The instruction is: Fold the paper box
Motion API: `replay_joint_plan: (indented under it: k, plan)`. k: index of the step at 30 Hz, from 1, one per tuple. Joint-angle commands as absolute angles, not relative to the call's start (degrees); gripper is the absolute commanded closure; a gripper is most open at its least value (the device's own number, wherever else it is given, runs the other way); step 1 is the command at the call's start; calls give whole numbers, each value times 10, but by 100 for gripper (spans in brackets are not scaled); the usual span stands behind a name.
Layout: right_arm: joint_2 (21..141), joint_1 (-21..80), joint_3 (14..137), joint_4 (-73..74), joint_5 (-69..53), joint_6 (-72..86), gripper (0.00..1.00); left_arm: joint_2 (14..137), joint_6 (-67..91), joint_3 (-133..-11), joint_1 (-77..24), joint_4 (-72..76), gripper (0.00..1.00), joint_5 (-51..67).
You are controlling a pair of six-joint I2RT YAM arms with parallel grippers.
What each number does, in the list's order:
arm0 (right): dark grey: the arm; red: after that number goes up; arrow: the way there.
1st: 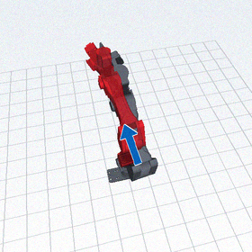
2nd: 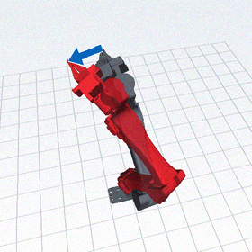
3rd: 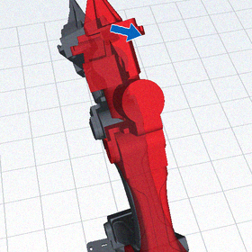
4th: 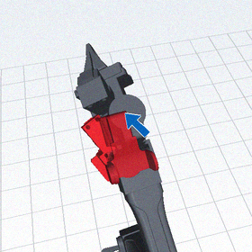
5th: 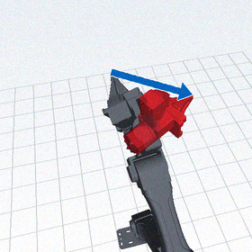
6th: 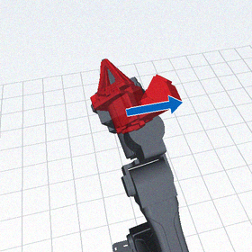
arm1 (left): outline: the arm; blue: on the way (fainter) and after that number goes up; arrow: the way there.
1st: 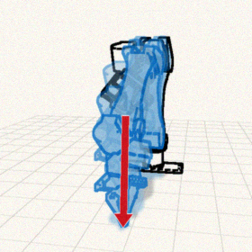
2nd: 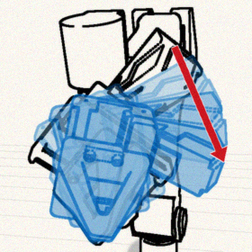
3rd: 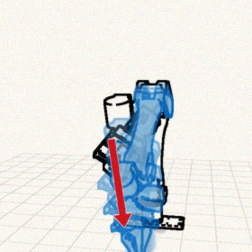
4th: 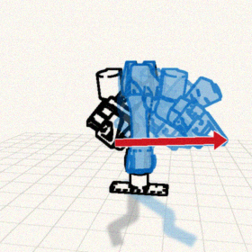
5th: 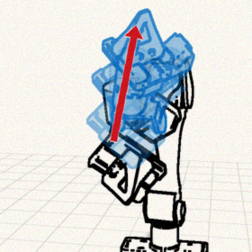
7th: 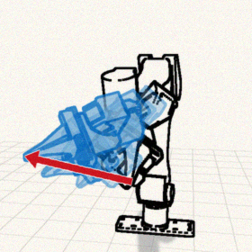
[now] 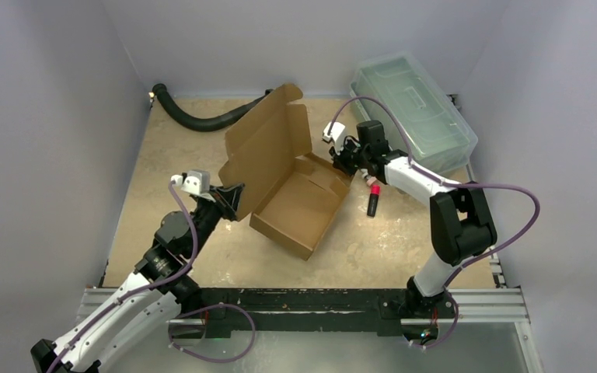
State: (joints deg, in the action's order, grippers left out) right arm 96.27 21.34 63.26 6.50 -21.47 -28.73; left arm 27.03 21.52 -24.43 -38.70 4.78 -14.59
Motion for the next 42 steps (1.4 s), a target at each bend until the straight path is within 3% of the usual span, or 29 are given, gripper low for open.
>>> replay_joint_plan:
  k: [1,42]
  plan:
    - [963,218,635,71,-201,-297,100,252,238,-232,-387,98,100,-163]
    - [943,287,626,113,-180,-383,100,271,269,-220,-387,85,100,-243]
